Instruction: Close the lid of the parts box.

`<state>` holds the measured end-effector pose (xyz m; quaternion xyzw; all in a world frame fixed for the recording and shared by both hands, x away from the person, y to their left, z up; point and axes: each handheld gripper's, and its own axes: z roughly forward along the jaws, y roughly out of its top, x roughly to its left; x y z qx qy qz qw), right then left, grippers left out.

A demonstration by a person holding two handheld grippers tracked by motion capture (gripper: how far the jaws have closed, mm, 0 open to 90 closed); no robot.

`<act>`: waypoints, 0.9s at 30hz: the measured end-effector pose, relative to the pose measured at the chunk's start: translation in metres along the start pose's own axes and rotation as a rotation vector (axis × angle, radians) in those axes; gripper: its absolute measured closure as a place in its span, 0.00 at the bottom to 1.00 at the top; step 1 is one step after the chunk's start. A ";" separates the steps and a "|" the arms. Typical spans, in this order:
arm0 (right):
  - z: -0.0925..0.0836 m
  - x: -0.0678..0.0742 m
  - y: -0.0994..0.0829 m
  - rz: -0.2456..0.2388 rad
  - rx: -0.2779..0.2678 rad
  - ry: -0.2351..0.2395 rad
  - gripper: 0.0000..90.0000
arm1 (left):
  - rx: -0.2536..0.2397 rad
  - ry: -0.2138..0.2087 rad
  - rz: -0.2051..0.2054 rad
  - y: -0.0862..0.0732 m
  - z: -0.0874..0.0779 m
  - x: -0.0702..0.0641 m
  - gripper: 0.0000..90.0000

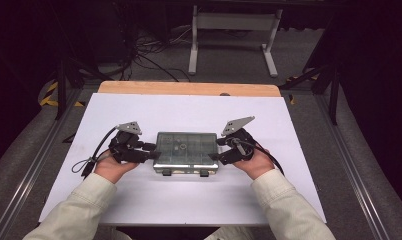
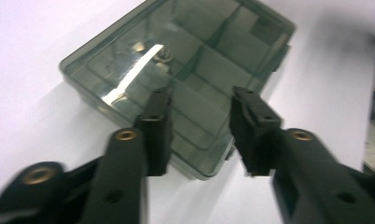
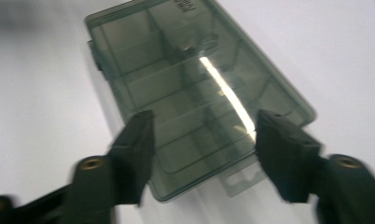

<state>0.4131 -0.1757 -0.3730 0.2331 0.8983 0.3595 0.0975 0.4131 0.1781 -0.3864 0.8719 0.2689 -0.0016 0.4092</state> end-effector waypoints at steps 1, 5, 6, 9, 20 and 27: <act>-0.001 0.000 0.000 -0.002 -0.006 0.004 0.35 | -0.006 -0.005 -0.005 0.000 -0.002 -0.001 0.56; -0.008 0.002 0.000 -0.011 -0.039 0.009 0.30 | -0.037 0.024 -0.011 -0.003 -0.009 -0.003 0.42; -0.009 0.002 0.000 -0.013 -0.044 0.007 0.29 | -0.042 0.033 -0.013 -0.004 -0.011 -0.003 0.40; -0.013 0.002 0.000 -0.012 -0.056 0.006 0.27 | -0.053 0.056 -0.016 -0.007 -0.016 -0.004 0.34; -0.030 0.003 -0.007 -0.005 -0.126 -0.023 0.09 | -0.091 0.093 -0.024 -0.019 -0.034 -0.005 0.16; -0.038 0.004 -0.017 0.000 -0.168 -0.049 0.02 | -0.144 0.128 -0.023 -0.030 -0.044 -0.003 0.10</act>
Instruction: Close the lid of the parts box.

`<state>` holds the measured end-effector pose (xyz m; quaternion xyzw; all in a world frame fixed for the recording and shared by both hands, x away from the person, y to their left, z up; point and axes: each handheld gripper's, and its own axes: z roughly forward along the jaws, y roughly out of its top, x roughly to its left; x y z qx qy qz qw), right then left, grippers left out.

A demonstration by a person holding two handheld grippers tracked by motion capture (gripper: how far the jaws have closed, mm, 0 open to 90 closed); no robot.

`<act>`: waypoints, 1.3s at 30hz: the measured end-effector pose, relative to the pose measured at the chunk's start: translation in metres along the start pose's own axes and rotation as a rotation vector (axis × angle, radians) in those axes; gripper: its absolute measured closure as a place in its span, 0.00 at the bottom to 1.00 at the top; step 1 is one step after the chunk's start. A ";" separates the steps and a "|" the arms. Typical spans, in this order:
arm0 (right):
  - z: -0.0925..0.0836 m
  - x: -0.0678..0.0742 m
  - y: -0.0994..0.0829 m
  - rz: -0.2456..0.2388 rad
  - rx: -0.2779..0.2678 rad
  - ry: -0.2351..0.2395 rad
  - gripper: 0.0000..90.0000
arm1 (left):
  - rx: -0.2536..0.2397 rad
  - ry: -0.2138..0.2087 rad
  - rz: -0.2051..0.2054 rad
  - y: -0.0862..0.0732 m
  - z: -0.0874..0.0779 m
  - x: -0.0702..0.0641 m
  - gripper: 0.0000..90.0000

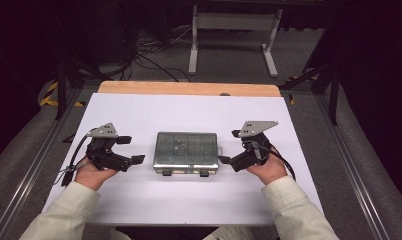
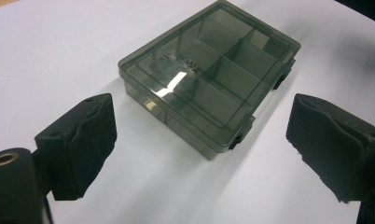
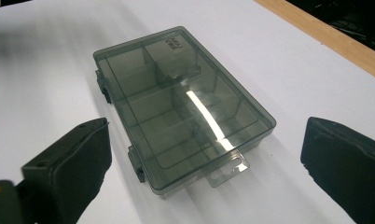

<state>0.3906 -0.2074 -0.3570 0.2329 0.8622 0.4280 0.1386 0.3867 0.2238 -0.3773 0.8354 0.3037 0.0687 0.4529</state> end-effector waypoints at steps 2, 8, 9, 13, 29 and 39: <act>-0.002 0.000 -0.002 0.001 -0.003 -0.009 0.00 | -0.018 0.005 -0.004 -0.003 -0.002 0.001 0.09; -0.008 0.000 -0.011 0.001 -0.033 -0.019 0.00 | -0.052 0.009 -0.016 -0.014 -0.007 0.002 0.07; -0.009 0.000 -0.013 0.004 -0.040 -0.011 0.00 | -0.053 0.007 -0.022 -0.016 -0.008 0.002 0.07; -0.013 0.002 -0.020 0.001 -0.080 0.007 0.00 | -0.071 0.011 -0.031 -0.022 -0.010 0.003 0.05; -0.023 0.003 -0.050 0.030 -0.136 -0.099 0.00 | -0.157 0.038 -0.062 -0.051 -0.021 0.005 0.03; -0.023 0.005 -0.065 0.049 -0.163 -0.125 0.00 | -0.210 0.049 -0.081 -0.067 -0.026 0.008 0.03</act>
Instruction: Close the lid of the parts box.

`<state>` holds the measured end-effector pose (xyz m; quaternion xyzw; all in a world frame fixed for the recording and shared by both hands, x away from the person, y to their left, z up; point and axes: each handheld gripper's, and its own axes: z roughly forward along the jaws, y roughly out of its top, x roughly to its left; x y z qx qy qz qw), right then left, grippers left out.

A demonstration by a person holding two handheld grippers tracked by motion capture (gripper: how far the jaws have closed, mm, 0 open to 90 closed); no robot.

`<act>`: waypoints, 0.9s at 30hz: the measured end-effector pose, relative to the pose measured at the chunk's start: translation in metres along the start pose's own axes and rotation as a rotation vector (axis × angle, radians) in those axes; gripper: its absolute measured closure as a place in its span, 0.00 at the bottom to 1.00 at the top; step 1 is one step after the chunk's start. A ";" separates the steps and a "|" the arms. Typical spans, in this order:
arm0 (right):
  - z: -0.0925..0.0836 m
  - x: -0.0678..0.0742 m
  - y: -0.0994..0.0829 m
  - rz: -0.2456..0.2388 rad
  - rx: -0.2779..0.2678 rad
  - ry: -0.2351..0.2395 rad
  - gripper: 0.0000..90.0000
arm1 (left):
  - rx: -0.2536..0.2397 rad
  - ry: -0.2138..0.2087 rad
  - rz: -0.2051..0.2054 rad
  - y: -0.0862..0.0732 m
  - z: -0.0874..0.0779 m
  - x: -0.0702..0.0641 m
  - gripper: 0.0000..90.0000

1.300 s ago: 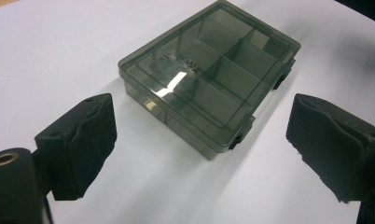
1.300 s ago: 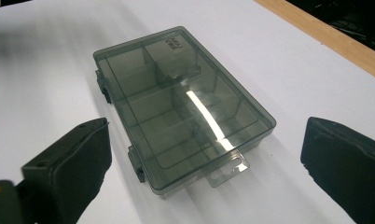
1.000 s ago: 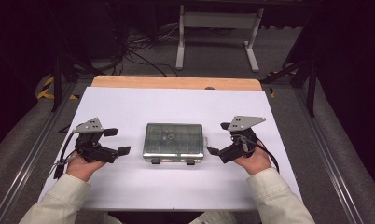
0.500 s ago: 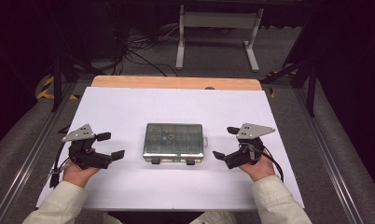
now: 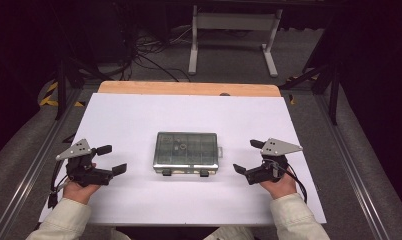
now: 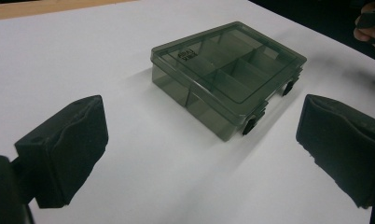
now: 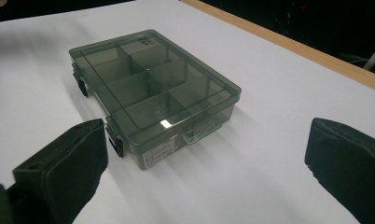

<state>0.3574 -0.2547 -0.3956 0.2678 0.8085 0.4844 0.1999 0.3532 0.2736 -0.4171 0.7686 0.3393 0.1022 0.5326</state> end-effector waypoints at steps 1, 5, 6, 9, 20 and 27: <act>0.000 0.000 -0.002 0.002 -0.004 -0.002 0.00 | 0.000 0.000 0.000 0.000 0.000 0.000 0.03; 0.000 0.001 -0.007 0.020 -0.022 0.001 0.00 | -0.027 0.002 -0.010 -0.007 -0.001 0.000 0.03; 0.000 0.001 -0.009 0.019 -0.026 -0.004 0.00 | -0.045 0.004 -0.021 -0.010 -0.001 0.001 0.03; 0.001 0.002 -0.011 0.025 -0.029 -0.007 0.00 | -0.048 0.010 -0.024 -0.013 0.000 0.002 0.03; 0.004 0.003 -0.027 0.046 -0.031 -0.041 0.00 | -0.045 0.023 0.005 -0.028 0.007 0.007 0.03; 0.008 0.004 -0.035 0.076 -0.053 -0.034 0.00 | -0.025 0.025 0.051 -0.030 0.013 0.007 0.03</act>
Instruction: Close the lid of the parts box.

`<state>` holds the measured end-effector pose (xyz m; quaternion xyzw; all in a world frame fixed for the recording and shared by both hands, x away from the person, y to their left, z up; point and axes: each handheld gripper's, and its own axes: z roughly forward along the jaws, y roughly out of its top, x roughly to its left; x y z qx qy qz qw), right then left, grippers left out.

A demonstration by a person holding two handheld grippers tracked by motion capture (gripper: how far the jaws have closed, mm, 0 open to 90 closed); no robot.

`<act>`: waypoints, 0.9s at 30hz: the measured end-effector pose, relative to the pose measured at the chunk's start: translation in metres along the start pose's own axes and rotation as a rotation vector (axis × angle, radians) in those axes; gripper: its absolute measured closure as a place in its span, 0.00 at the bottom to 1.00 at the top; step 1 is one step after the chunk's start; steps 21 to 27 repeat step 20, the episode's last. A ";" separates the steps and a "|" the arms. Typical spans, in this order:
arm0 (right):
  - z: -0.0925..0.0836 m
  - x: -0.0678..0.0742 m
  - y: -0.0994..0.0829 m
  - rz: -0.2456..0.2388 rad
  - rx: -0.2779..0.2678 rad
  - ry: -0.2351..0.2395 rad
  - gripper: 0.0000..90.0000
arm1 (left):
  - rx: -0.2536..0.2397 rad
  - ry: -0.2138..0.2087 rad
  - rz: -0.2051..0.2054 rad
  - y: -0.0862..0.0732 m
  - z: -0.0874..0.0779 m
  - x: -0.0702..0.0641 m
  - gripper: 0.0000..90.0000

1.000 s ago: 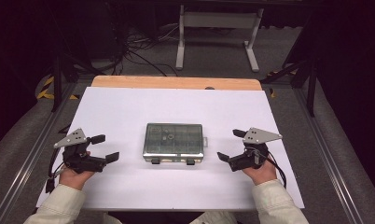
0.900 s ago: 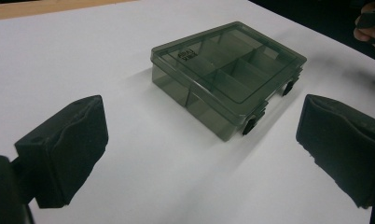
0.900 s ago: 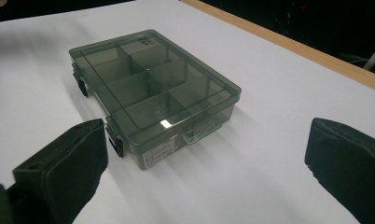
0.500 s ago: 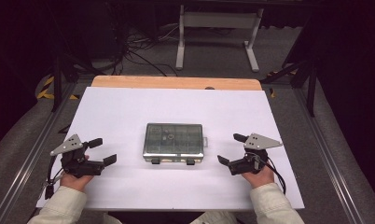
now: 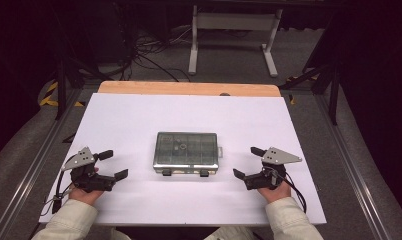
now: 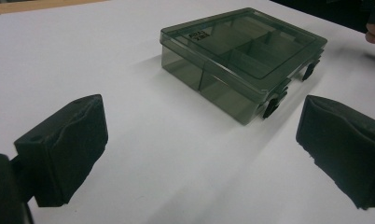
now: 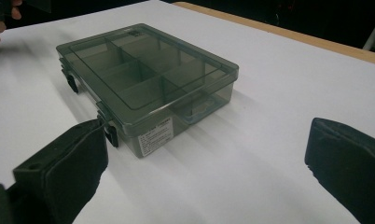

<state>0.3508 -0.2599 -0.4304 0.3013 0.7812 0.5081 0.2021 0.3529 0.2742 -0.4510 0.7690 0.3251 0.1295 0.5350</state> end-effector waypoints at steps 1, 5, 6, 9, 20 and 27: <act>0.001 0.000 -0.001 0.004 0.000 0.000 0.00 | 0.003 -0.001 -0.010 -0.001 0.001 0.000 0.03; 0.003 -0.002 -0.007 0.006 0.004 -0.015 0.00 | -0.001 0.017 -0.024 -0.002 0.001 0.002 0.03; 0.004 -0.002 -0.007 0.006 0.004 -0.013 0.00 | -0.002 0.012 -0.025 -0.002 0.001 0.003 0.03; 0.003 -0.001 -0.007 -0.002 -0.002 -0.018 0.00 | -0.002 0.016 -0.030 -0.003 0.000 0.003 0.03; 0.004 -0.001 -0.007 -0.013 -0.002 -0.022 0.00 | -0.005 0.018 -0.035 -0.003 0.000 0.002 0.03; 0.004 -0.001 -0.007 -0.013 -0.002 -0.022 0.00 | -0.005 0.018 -0.035 -0.003 0.000 0.002 0.03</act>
